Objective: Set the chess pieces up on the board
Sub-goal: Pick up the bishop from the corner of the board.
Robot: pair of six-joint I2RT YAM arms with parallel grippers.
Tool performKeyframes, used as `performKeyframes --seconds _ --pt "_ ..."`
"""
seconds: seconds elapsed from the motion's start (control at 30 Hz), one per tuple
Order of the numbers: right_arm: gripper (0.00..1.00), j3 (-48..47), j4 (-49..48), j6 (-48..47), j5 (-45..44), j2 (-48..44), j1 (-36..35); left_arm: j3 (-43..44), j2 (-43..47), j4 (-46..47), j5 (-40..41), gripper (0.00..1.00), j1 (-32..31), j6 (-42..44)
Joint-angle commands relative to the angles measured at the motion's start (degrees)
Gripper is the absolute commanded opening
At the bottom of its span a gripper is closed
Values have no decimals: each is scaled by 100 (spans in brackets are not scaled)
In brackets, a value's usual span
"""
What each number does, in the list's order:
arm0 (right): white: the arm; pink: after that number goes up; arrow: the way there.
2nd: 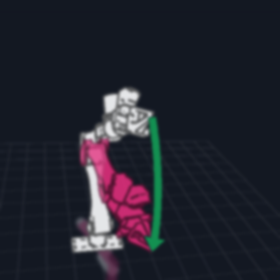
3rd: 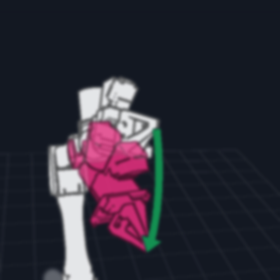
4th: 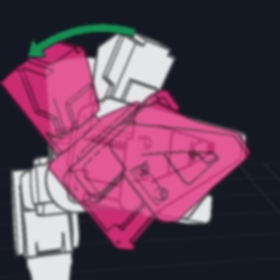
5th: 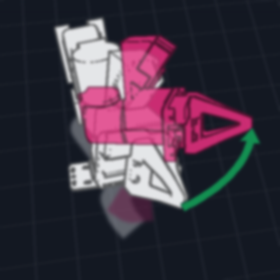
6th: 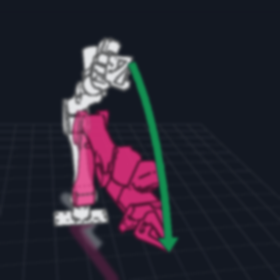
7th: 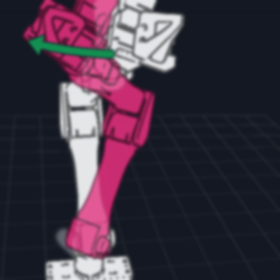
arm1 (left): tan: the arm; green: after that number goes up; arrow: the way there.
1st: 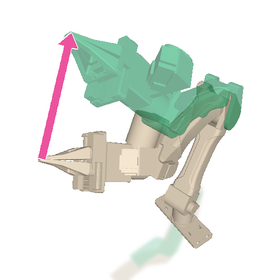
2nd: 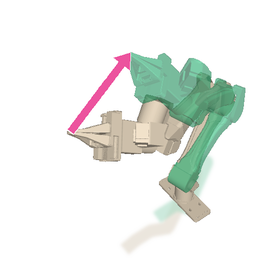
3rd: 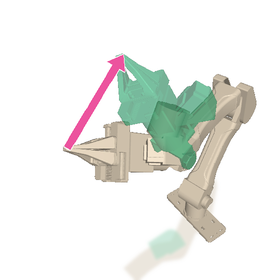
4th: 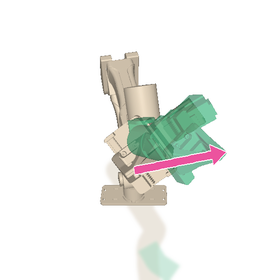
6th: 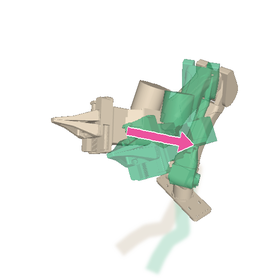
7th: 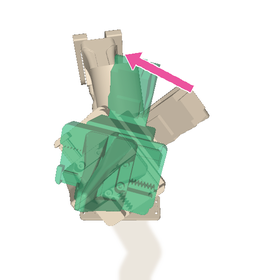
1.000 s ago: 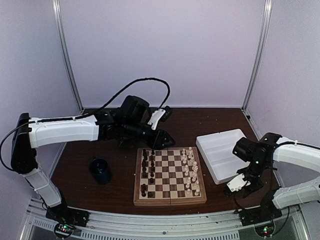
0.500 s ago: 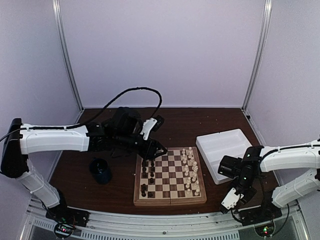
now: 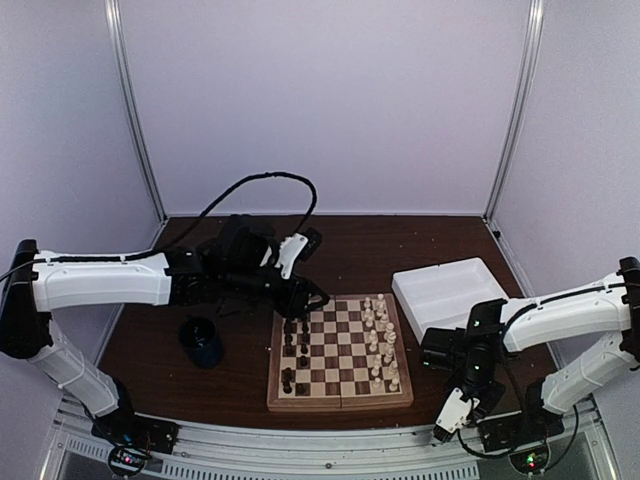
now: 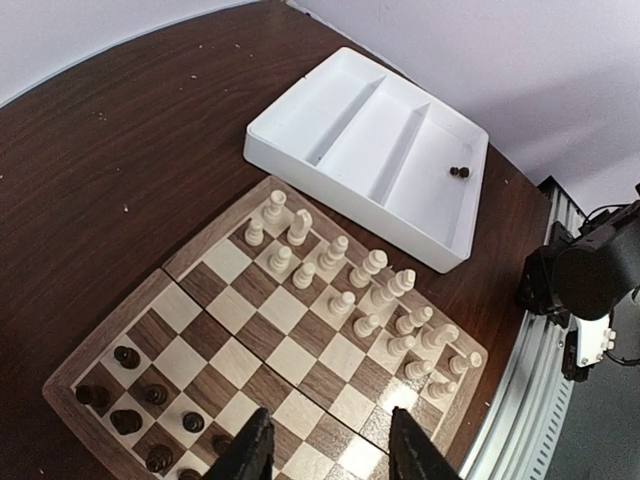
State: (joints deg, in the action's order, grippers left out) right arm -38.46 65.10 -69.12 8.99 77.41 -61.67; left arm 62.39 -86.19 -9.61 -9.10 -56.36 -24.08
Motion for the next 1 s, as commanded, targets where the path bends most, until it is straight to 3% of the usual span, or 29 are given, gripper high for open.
performKeyframes --seconds 0.0,0.57,0.97 --pt "46 -169 -30 284 66 107 -119 -268 319 336 163 39 -17 35" --pt "46 -126 -78 1243 -759 482 -1431 -798 1043 316 451 41 -14 238" --pt "42 -313 -23 1593 -949 884 -1591 -1377 1979 110 785 43 3 446"
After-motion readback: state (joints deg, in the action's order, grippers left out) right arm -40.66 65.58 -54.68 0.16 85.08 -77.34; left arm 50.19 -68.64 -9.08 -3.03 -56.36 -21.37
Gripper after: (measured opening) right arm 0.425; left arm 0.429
